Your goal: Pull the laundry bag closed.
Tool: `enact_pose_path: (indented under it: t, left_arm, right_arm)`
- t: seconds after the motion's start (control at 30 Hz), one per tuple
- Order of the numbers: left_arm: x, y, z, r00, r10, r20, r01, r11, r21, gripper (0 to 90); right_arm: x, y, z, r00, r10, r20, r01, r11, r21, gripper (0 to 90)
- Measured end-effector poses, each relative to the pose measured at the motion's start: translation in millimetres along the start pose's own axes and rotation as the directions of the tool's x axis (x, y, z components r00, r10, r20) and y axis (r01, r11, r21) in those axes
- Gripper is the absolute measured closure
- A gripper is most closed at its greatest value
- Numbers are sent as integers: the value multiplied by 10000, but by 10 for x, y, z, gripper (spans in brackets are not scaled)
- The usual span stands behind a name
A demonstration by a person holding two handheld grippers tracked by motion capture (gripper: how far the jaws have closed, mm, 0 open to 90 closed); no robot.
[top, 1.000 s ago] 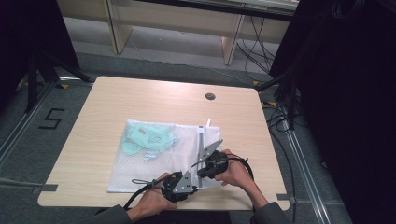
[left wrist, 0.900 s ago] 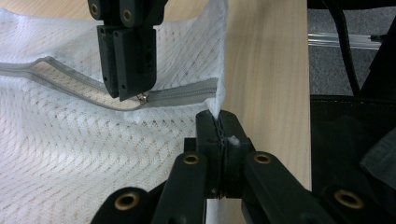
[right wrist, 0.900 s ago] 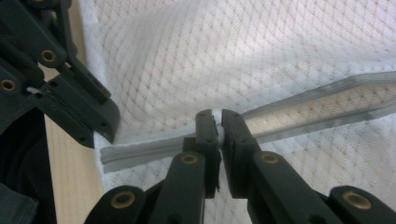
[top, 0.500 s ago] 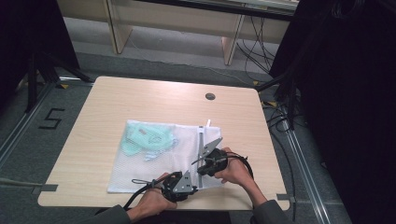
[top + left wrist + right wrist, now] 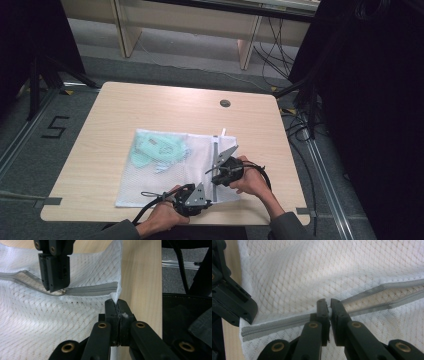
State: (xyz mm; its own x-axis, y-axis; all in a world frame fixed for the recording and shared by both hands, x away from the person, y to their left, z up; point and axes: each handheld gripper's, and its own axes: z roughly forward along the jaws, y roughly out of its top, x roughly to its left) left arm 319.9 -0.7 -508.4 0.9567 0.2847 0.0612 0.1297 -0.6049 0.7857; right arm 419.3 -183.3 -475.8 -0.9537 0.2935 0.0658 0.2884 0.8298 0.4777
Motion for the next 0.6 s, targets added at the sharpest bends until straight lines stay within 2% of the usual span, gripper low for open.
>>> enact_pose_path:
  t: [0.07,0.1,0.2,0.4,0.5,0.6]
  left_arm:
    - [-5,-1,-1,10000,27,-9,-27,10000,-33,887]
    - [1,5,-14,9998,186,31,-187,9998,103,887]
    - [-17,8,-1,10000,34,45,-34,10000,-1,888]
    - [-9,13,-12,9997,220,58,-221,9997,131,888]
    - [-18,15,-7,9999,29,108,-30,10000,8,888]
    - [-18,14,-7,9999,54,128,-54,10000,22,888]
  right_arm:
    - [-10,11,-1,9999,-57,83,56,10000,36,864]
    - [-10,11,-1,9999,-57,83,56,10000,36,864]
    - [-16,10,-2,9998,120,149,-121,9999,98,863]
    - [-55,13,6,9998,-17,194,16,10000,20,864]
    - [-79,23,3,9997,-2,246,2,10000,17,864]
    - [-97,22,6,9997,63,244,-64,10000,52,863]
